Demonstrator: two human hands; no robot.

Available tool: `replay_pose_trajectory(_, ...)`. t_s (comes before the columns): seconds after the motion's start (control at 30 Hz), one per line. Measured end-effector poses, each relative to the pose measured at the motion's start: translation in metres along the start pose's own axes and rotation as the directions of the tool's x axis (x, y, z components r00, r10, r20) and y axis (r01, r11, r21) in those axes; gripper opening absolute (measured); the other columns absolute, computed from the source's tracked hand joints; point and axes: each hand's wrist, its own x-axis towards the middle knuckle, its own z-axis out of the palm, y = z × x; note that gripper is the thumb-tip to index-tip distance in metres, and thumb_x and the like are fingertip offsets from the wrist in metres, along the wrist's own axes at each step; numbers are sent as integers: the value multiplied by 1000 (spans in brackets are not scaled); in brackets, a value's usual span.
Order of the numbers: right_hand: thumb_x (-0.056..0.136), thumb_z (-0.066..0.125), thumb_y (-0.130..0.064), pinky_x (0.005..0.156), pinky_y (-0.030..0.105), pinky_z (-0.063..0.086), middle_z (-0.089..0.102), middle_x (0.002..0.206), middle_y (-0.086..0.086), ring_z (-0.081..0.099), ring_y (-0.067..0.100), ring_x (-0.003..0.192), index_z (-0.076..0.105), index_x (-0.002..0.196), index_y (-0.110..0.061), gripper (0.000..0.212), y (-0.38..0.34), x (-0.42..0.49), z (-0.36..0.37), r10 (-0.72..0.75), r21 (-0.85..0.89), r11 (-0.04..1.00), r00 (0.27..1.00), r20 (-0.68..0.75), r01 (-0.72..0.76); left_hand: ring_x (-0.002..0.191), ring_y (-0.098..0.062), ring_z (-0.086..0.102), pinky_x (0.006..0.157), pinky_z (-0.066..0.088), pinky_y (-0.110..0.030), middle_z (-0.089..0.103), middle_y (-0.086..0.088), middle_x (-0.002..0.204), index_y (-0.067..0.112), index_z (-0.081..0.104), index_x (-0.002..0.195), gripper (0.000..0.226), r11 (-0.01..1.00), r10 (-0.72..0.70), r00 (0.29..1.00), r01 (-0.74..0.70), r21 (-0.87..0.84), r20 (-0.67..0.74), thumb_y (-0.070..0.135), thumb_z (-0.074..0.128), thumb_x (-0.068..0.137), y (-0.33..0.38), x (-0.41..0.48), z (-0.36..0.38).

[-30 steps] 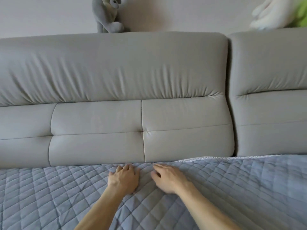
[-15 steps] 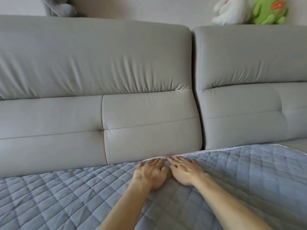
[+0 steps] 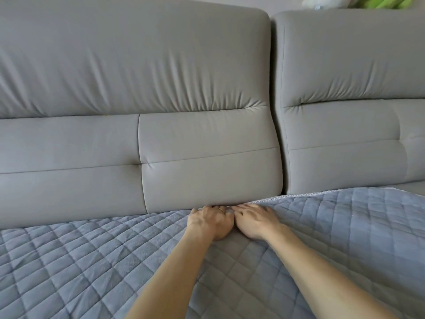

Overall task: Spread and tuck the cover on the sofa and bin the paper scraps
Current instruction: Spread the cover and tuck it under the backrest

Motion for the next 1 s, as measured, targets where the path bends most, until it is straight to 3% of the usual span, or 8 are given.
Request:
replay_pose_trajectory(0.13, 102, 19, -34, 120, 48, 12, 20, 161, -15, 16, 9, 148, 27, 153, -31, 52, -3, 11, 21, -37, 37, 999, 996, 78, 34, 140, -20, 34, 113, 22, -47, 38, 3, 153, 24, 42, 143, 53, 994, -78, 997, 77, -74, -11, 38, 19, 97, -10, 1, 29)
replay_pose_trajectory(0.23, 100, 24, -45, 118, 44, 17, 29, 157, -17, 21, 7, 146, 36, 148, -33, 51, 11, -19, 20, 44, 52, 998, 988, -150, -36, 140, -16, 33, 114, 21, -41, 42, 2, 150, 22, 46, 141, 57, 985, -148, 974, 130, -112, -174, 45, 24, 93, -2, -26, 31)
replay_pose_trajectory(0.33, 93, 16, -55, 114, 55, 17, 29, 155, -19, 20, 9, 145, 36, 146, -35, 60, 18, -40, -6, 235, 71, 972, 957, -169, -226, 146, -16, 22, 117, 14, -43, 31, 3, 158, 20, 32, 151, 66, 988, -135, 983, 125, -87, -124, 48, 22, 92, 5, -39, 7)
replay_pose_trajectory(0.57, 93, 20, -48, 117, 51, 12, 23, 159, -16, 18, 10, 147, 33, 149, -34, 59, 13, -3, 1, 122, 19, 992, 993, 2, -122, 140, -21, 34, 114, 24, -41, 39, -3, 153, 23, 38, 147, 61, 988, -140, 990, 141, -59, 13, 51, 22, 95, -30, -24, -3)
replay_pose_trajectory(0.77, 100, 27, -51, 119, 38, 10, 25, 160, -12, 16, 7, 147, 38, 148, -26, 55, 25, -39, 5, 32, 162, 986, 999, -3, -31, 128, -23, 48, 106, 35, -42, 55, -2, 137, 21, 57, 127, 43, 971, -235, 969, 238, 32, -74, 34, 30, 96, -23, -37, 16)
replay_pose_trajectory(0.83, 101, 20, -52, 119, 44, 6, 17, 162, -11, 7, 7, 149, 31, 151, -28, 57, 45, -60, -1, 77, 70, 995, 996, -40, -74, 119, -25, 55, 97, 43, -38, 61, -3, 127, 19, 63, 118, 33, 975, -201, 977, 206, 80, -74, 21, 39, 95, 1, -48, 3)
replay_pose_trajectory(0.9, 101, 16, -52, 120, 51, 1, 9, 164, -11, -1, 8, 150, 23, 154, -29, 58, 72, -66, -24, 167, 21, 986, 980, -110, -165, 114, -25, 59, 92, 46, -35, 64, -3, 123, 20, 64, 113, 31, 995, -95, 989, 94, -14, -114, 25, 41, 93, 37, -45, -13)
replay_pose_trajectory(1.0, 102, 13, -49, 120, 52, 0, 7, 164, -13, -1, 8, 150, 19, 154, -33, 55, 109, -73, -40, 247, 1, 968, 957, -152, -249, 132, -23, 45, 109, 35, -38, 50, -1, 145, 23, 55, 133, 49, 981, 82, 993, -96, -170, -90, 40, 33, 92, 94, -33, -11)
